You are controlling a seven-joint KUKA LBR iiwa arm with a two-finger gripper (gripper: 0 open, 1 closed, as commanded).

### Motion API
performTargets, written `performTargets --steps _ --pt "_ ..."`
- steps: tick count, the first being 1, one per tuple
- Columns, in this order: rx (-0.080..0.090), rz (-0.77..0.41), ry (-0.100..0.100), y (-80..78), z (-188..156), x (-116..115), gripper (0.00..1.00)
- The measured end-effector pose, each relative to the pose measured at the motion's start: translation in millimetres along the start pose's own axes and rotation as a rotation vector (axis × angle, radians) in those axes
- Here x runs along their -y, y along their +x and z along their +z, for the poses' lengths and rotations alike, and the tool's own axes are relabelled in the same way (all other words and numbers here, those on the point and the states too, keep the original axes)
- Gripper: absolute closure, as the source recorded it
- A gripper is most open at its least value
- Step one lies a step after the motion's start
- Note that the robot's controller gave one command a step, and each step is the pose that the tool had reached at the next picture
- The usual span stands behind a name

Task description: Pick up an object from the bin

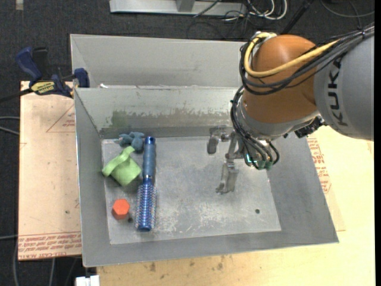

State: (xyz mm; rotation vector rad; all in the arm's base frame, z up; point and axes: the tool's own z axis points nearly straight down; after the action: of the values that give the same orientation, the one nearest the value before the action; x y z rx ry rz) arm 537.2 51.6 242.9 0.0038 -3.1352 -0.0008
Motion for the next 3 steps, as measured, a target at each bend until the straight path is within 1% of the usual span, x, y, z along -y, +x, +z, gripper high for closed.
performTargets --steps 1,2,3 --pt "0.0 -0.093 -0.002 7.7 118.7 -101.8 0.0" --pt "0.027 -0.197 -0.003 29.2 169.6 -150.6 0.0" --pt "0.011 -0.53 0.0 32.8 172.8 -194.6 0.0"
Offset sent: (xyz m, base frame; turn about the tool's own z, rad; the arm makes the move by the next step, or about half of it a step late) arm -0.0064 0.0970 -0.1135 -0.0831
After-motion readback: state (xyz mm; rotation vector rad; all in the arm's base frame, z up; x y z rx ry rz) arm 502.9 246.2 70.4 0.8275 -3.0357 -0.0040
